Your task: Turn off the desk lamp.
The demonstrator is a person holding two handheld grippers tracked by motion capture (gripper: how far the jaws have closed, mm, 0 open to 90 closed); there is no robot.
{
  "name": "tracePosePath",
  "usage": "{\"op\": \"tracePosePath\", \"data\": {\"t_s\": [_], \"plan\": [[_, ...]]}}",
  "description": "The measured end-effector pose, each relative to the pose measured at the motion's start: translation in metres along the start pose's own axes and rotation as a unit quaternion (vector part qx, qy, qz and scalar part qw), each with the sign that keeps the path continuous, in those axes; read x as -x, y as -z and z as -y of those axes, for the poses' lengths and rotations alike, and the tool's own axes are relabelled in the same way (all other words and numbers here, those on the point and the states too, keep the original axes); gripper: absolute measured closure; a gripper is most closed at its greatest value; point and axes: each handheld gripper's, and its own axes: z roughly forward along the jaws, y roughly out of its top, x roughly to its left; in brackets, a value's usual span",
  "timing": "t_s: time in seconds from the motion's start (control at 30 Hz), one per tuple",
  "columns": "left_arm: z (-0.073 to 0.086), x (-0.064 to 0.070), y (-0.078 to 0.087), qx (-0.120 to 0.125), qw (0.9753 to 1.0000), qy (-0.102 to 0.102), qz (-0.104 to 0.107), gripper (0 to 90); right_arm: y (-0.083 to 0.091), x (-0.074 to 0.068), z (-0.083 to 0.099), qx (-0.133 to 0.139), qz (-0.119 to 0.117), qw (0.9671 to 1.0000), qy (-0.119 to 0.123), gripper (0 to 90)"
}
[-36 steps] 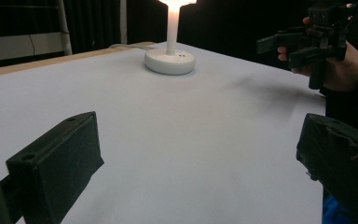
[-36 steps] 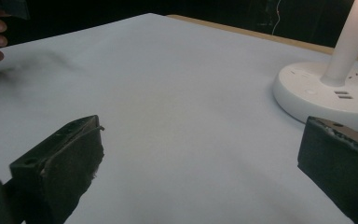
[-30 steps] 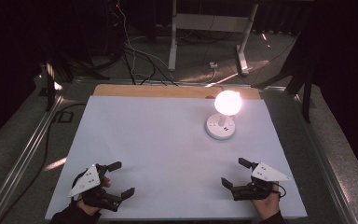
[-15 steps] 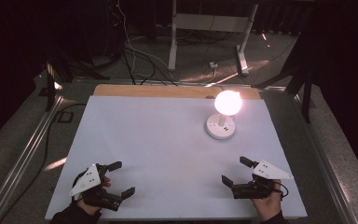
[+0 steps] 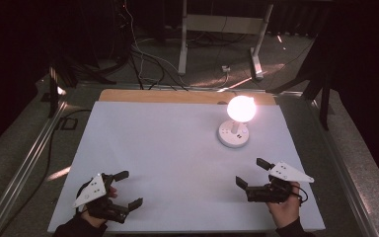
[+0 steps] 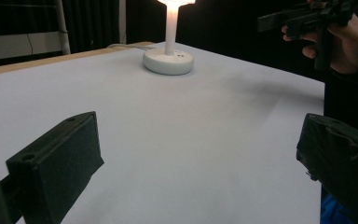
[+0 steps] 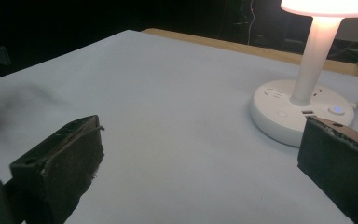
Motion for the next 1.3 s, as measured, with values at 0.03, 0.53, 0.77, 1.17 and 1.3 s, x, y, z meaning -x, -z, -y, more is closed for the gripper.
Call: {"op": "tracePosePath", "data": {"t_s": [0.03,0.53,0.77,1.17,1.3], "plan": [[0.000,0.000,0.000,0.000,1.0000,0.000,0.000,0.5,0.000,0.000,-0.001,-0.001,0.001,1.0000,0.002,0.0],[0.000,0.000,0.001,0.002,1.0000,0.002,0.000,0.5,-0.012,0.004,-0.014,0.002,0.006,1.0000,0.004,0.0],[-0.001,0.000,0.001,0.003,1.0000,0.002,0.000,0.5,-0.018,0.007,-0.016,-0.002,0.015,0.9999,0.001,0.0],[-0.001,0.000,0.002,0.005,1.0000,0.003,-0.003,0.5,-0.030,0.013,-0.023,0.004,0.028,0.9996,-0.005,0.0],[-0.001,0.000,0.002,0.006,1.0000,0.002,-0.002,0.5,-0.037,0.015,-0.027,-0.005,0.035,0.9994,0.003,0.0]]}}
